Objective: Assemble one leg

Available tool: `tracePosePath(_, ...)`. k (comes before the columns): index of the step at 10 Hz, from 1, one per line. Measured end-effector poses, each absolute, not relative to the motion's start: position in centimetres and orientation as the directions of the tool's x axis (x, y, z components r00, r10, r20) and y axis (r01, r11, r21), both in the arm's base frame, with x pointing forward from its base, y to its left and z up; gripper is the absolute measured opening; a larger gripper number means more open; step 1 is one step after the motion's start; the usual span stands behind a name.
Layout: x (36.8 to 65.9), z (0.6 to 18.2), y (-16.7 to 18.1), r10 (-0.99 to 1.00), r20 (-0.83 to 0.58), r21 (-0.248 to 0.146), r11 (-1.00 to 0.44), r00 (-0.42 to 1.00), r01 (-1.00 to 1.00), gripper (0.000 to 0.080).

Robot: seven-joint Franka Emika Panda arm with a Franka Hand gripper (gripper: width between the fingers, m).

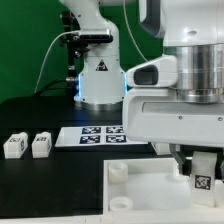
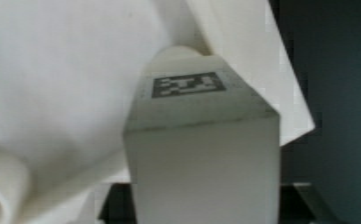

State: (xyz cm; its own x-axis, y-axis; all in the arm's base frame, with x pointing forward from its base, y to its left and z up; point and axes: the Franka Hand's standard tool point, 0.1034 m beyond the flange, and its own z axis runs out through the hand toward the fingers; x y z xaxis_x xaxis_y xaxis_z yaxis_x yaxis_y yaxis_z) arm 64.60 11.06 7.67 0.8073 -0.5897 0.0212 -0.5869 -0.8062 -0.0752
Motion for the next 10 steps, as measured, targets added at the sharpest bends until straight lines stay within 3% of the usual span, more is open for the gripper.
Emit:
tracePosePath(4,64.0,7.5,10.4,-0.919,-0.052,-0.056,-0.388,0.391,-0.920,0.0295)
tracePosePath(7,63.6,7.5,10.5,-0.993,-0.093,-0.020,-0.078,0.079,-0.997,0.0295)
tracePosePath(10,63.3,7.5,10.5,-0.985,-0.095,0.010,0.143,-0.143,-0.990,0.0295)
